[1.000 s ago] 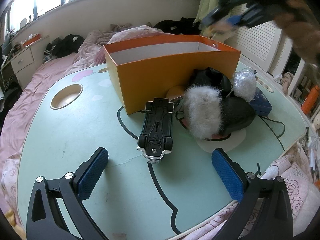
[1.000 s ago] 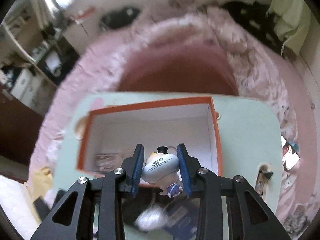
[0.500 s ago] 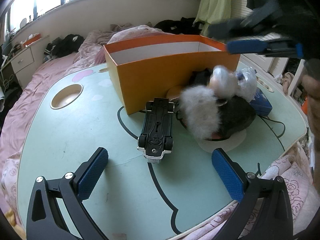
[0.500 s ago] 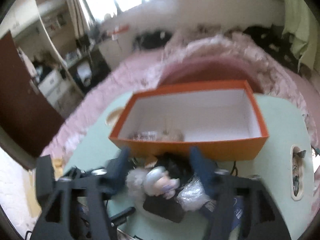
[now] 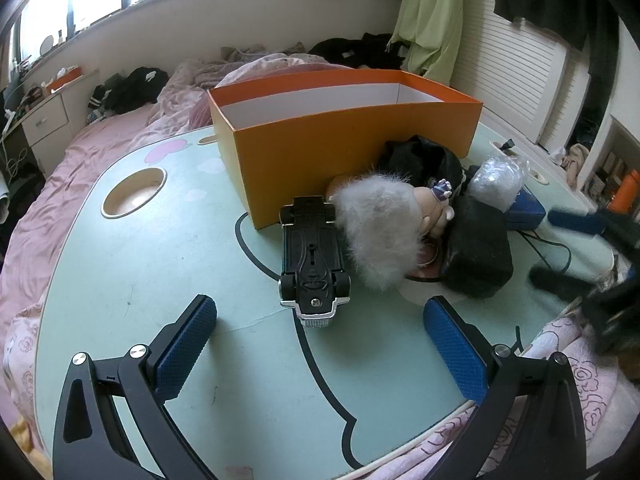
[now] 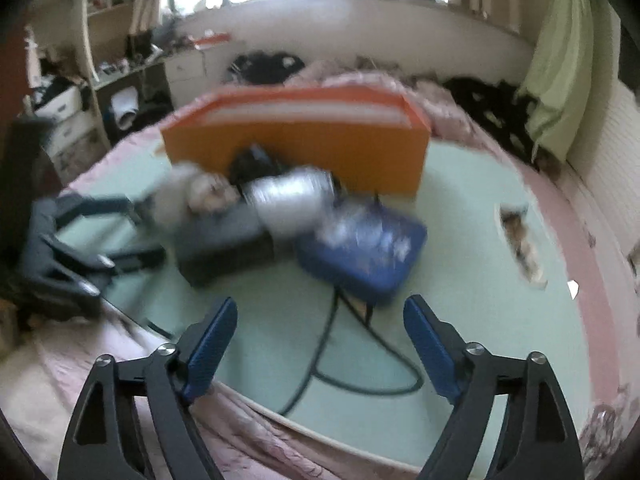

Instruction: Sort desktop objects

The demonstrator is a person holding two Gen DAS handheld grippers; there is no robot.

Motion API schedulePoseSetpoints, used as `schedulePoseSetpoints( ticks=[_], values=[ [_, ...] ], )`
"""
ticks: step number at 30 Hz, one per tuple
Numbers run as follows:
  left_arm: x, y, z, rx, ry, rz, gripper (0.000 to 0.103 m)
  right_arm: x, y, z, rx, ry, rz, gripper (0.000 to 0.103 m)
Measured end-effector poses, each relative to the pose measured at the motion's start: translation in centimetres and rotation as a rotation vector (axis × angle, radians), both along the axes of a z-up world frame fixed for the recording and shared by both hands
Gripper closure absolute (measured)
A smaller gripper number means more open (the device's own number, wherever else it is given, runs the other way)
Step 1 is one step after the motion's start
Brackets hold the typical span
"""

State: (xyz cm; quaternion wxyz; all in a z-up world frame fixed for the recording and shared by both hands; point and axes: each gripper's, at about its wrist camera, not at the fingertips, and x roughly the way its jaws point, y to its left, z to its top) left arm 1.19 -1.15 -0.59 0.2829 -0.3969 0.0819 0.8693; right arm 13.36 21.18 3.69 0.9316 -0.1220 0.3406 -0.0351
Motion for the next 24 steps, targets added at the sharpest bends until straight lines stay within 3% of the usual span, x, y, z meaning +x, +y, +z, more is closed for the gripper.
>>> schedulePoseSetpoints(
  ticks=[2,7,24],
  values=[
    [-0.03,-0.21,-0.07,-0.001,0.001,-0.001,0.0,-0.28,-0.49,-0.58,0.003,-0.054,0.001,0.001],
    [-0.04,-0.25,-0.2,-0.002,0.002,-0.002,0.0,-0.29,-0.87,-0.84,0.004,-0.077,0.039,0.0],
    [-0.13,-0.32,-0.32,-0.001,0.001,-0.006,0.0,-0.44,-1.12,-1.01,0.001,-0.086,0.059,0.0]
  ],
)
